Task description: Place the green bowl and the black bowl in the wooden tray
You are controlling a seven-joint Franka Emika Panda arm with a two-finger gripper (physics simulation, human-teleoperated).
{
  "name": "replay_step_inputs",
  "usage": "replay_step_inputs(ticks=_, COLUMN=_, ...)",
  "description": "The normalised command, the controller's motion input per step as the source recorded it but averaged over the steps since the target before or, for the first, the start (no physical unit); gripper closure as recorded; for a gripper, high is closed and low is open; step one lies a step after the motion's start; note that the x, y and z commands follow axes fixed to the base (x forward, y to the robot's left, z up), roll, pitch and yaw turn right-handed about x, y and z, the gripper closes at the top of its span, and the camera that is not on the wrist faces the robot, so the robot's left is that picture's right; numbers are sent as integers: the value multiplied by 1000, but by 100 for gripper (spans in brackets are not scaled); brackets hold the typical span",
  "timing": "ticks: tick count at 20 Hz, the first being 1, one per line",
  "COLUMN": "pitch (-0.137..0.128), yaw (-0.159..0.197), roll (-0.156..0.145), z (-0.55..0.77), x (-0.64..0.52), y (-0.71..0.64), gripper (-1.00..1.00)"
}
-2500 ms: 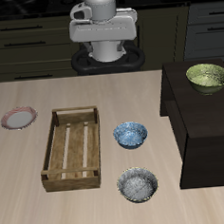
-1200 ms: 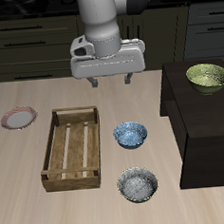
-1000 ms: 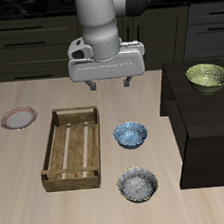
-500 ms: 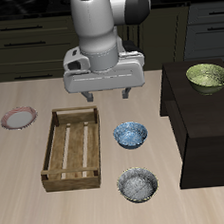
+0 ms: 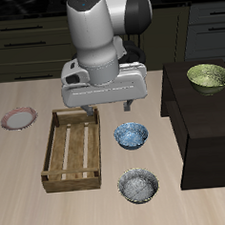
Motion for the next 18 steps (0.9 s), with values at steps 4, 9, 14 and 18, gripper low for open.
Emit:
replay_step_inputs(ticks=4, pitch=4, yaw=23, roll=13, z=-22, x=289, y=48, gripper=-100)
replay_step_inputs(ticks=9, pitch=9, yaw=20, roll=-6, z=-76, x=309, y=-7, gripper=-100)
replay_step_inputs(ticks=14, pitch=14, yaw=29, roll=-12, z=-119, x=383, y=1, gripper=-100)
replay_step_inputs(ticks=18, pitch=-22, yaw=19, roll=27, z=29, x=177, y=57, gripper=-100)
